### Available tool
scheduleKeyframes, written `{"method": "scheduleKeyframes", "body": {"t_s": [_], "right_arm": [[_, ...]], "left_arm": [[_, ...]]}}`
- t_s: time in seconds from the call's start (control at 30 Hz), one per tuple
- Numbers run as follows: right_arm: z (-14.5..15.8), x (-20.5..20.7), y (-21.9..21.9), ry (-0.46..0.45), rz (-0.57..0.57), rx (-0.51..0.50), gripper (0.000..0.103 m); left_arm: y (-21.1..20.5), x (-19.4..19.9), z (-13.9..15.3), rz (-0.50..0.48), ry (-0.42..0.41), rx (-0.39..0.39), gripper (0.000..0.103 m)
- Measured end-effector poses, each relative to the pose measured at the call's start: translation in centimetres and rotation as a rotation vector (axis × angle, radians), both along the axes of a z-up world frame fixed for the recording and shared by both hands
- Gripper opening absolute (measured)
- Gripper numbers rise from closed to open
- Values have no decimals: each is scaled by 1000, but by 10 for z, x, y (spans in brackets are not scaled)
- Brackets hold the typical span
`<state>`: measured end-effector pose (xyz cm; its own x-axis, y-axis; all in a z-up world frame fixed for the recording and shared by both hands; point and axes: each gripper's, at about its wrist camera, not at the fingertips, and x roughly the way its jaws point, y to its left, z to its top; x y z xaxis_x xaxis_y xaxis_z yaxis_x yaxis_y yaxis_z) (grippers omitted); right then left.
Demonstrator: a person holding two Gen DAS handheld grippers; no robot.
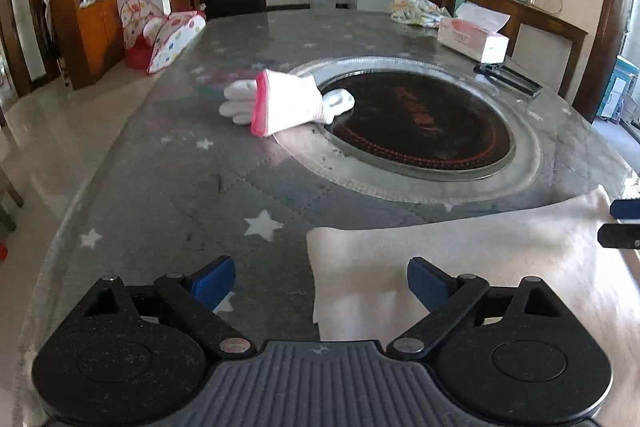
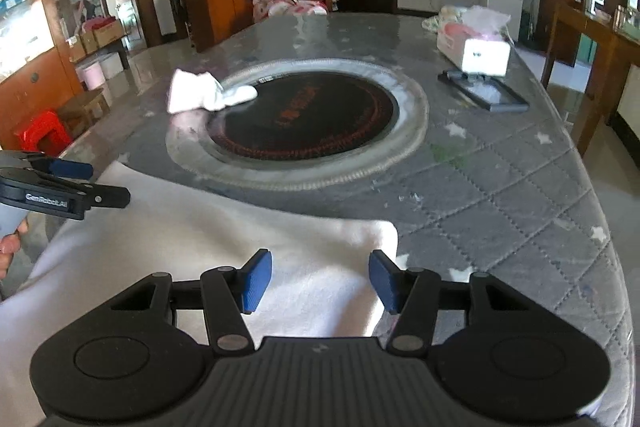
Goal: Fold clothes
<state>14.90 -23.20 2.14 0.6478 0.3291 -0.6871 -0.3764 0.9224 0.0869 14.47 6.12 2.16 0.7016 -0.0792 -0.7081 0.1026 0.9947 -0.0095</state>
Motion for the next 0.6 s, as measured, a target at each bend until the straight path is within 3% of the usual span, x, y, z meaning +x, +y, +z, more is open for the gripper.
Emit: {"method": "scheduleKeyframes", "body": {"t_s": [0.1,0.17,0.43,0.6], "right_arm": [[6,-11,3,-17,34,13,54],[8,-20,5,-11,60,20,45],[14,-70,7,-10,95,27,47],[13,-110,13,-4,166,3,47]], "left_arm": [[-4,-22,7,-31,-8,-17,95],[-6,-36,11,-52,-14,-29,95],[-17,-94,29,-135,-36,-74,95],[-22,-136,23,-166,-42,-54,95]]}}
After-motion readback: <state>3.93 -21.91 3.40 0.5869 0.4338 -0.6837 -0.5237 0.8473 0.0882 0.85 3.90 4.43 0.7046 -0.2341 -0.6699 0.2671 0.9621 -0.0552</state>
